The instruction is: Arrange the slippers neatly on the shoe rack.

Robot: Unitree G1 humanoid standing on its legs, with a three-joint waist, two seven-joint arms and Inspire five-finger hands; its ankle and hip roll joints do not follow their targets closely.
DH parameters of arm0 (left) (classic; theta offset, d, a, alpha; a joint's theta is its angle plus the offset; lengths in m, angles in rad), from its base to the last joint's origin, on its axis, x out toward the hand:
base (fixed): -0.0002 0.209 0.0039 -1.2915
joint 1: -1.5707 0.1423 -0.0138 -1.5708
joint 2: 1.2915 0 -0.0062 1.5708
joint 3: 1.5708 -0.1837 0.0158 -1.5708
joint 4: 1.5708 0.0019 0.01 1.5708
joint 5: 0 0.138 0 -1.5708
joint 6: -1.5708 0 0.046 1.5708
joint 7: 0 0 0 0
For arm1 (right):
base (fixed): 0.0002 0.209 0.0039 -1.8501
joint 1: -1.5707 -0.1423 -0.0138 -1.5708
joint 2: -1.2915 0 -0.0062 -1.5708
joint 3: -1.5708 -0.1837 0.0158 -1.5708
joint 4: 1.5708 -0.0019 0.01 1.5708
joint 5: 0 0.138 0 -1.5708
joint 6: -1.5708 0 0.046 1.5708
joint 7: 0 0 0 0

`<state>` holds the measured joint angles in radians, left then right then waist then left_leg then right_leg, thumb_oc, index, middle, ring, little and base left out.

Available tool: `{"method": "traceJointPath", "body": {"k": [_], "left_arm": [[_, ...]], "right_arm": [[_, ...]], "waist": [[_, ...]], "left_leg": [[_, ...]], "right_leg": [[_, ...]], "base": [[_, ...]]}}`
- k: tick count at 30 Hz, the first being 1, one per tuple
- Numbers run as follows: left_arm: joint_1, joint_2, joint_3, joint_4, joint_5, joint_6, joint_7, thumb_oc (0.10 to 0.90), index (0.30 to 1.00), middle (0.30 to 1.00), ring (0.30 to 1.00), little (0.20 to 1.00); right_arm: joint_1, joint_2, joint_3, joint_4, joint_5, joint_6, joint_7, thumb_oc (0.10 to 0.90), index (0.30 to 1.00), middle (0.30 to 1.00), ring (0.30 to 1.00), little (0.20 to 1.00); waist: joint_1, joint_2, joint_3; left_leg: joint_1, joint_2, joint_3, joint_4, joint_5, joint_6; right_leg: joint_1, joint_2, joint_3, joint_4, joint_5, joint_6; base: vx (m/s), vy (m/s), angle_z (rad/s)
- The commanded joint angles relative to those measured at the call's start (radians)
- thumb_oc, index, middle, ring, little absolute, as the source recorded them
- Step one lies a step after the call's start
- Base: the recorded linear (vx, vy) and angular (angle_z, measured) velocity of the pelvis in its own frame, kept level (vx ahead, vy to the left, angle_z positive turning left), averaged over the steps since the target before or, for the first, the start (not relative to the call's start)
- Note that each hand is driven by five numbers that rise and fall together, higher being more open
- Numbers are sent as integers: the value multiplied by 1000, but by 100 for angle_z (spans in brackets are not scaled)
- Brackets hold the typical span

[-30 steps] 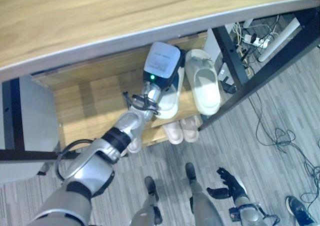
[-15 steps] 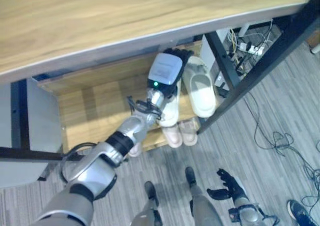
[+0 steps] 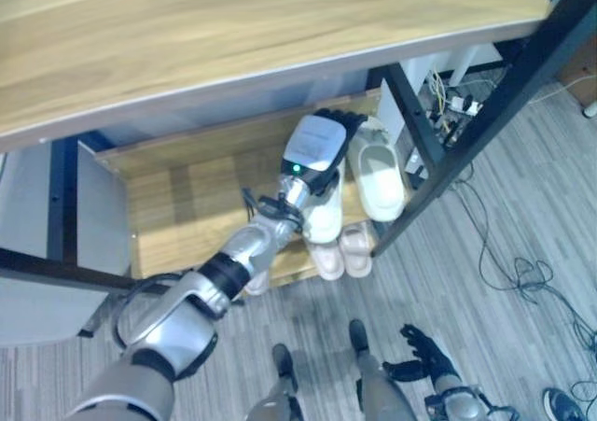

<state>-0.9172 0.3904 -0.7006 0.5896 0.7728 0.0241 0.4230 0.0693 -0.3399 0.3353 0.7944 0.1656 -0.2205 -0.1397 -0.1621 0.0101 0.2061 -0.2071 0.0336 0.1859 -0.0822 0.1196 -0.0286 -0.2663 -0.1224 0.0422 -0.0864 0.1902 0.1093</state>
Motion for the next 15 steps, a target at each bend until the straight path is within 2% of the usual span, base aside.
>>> {"method": "traceJointPath", "body": {"k": [1, 4, 15], "left_arm": [[-93, -12, 84, 18, 22, -12, 48, 800, 900, 900, 900, 900], [-16, 0, 100, 6, 12, -26, 48, 800, 900, 900, 900, 900], [131, 46, 157, -45, -53, -65, 17, 800, 900, 900, 900, 900]], "right_arm": [[21, -33, -23, -3, 24, -31, -2, 800, 900, 900, 900, 900], [28, -16, -26, 12, 30, -27, 4, 800, 900, 900, 900, 900], [40, 17, -37, 62, 25, -5, 17, 800, 900, 900, 900, 900]], "waist": [[19, 37, -70], [25, 34, -92], [43, 27, -138]], "left_leg": [[12, -16, -75, -5, -111, -22], [44, -15, -78, -5, -116, -23], [110, -16, -88, -5, -125, -26]], "right_leg": [[31, 35, -69, 36, -159, 35], [62, 38, -74, 43, -171, 32], [138, 42, -98, 31, -182, 28]], "base": [[12, -37, 3], [57, -37, 1], [17, -10, 5]]}}
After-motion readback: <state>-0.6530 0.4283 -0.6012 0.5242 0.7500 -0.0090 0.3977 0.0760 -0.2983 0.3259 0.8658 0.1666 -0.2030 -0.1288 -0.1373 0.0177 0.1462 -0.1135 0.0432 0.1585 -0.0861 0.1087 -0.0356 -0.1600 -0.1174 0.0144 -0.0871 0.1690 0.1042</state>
